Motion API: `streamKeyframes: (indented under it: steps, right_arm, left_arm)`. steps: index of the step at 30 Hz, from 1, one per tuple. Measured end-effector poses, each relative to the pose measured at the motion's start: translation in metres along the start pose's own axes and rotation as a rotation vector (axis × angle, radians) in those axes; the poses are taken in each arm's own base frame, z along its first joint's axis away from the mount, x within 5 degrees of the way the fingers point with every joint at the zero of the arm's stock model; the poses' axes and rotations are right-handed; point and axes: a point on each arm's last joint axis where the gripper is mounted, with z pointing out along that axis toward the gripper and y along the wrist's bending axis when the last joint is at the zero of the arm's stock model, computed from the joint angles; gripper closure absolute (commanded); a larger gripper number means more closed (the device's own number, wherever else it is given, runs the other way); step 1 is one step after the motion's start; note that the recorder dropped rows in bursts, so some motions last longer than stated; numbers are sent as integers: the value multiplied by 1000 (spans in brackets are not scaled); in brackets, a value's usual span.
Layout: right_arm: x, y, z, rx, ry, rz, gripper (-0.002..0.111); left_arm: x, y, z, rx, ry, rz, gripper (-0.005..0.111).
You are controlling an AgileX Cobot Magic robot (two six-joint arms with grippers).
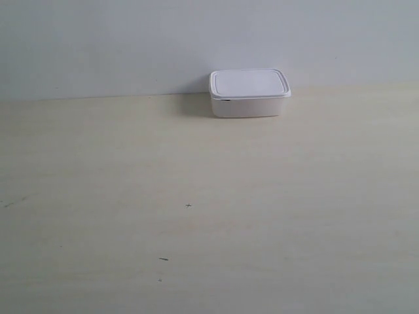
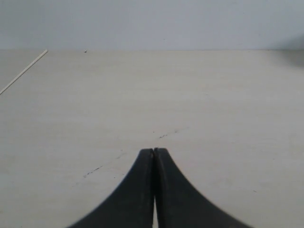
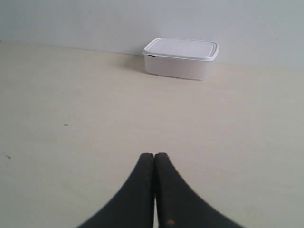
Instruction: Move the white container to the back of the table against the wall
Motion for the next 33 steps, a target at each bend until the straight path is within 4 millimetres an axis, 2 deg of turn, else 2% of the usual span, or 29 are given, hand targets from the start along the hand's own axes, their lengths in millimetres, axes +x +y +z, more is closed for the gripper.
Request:
streamKeyframes:
  steps: [15,33]
  right_arm:
    - [0,-15,-2,274,-7,120,108]
    - [1,-17,-3,311,-8,132,108]
  left_arm:
    - [0,0,0,0,0,0,107]
    - [0,0,0,0,0,0,107]
